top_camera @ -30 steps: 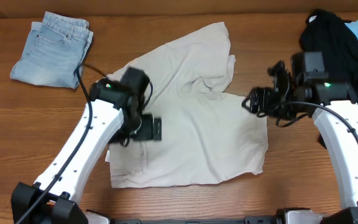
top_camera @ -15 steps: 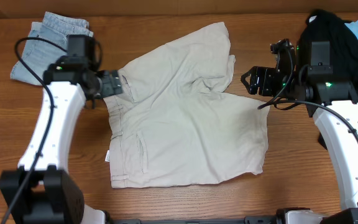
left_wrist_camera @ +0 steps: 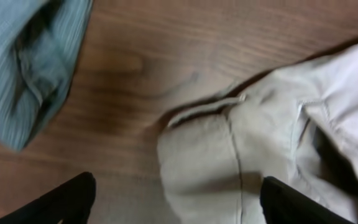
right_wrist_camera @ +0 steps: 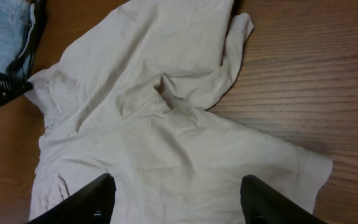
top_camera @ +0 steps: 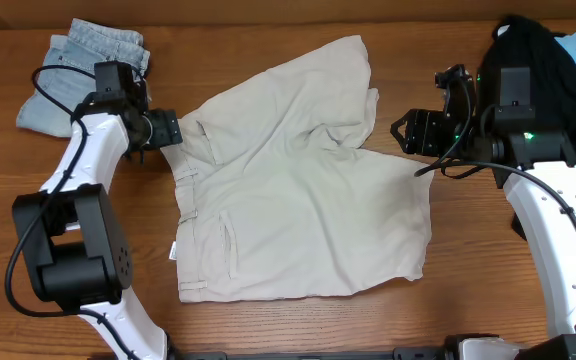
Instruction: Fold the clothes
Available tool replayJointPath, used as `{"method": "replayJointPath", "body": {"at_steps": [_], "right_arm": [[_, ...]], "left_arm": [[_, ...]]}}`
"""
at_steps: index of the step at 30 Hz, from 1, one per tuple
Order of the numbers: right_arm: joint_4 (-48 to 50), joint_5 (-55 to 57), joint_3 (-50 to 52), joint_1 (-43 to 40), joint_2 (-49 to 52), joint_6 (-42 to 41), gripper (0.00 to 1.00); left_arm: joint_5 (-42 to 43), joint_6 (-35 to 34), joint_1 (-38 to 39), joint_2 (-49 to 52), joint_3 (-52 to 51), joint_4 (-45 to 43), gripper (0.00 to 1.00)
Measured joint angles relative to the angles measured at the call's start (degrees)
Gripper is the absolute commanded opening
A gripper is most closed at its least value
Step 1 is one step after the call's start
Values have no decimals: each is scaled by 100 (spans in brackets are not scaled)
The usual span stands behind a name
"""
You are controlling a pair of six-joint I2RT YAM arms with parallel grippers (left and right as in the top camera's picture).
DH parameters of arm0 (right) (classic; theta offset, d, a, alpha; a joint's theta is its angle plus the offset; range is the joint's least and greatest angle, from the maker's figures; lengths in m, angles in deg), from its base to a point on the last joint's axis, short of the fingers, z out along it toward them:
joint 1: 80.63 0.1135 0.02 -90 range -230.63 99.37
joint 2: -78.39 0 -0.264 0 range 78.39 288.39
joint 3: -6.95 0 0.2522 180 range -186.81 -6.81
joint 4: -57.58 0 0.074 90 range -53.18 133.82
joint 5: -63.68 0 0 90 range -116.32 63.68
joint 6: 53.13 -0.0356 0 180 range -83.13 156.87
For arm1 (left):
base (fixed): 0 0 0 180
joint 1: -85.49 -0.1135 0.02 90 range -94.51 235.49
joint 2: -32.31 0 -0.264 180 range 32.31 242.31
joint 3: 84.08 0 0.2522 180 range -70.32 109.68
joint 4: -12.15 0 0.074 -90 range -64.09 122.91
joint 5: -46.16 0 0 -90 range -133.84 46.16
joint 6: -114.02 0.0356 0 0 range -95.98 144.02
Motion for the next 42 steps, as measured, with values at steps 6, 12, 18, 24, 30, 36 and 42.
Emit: {"method": "replayJointPath", "body": {"at_steps": [6,12,18,24,30,36,42], "right_arm": [[13,52,0,0,0,7,56],[13,149,0,0,0,4,55],[13,153,0,0,0,2,54],[9,157,0,0,0,15,49],[17,153,0,0,0,20,43],[164,157,0,0,24,20,43],[938,157,0,0,374,17,43]], "left_arm": [[74,46,2,164,0,-343,43],[83,79,4,227,0,-339,37],[96,74,4,232,0,-326,14],[129,24,4,234,0,-326,4],[826,9,9,243,0,-258,4],[994,11,251,446,0,-264,4],[975,13,330,791,22,-610,4]]}}
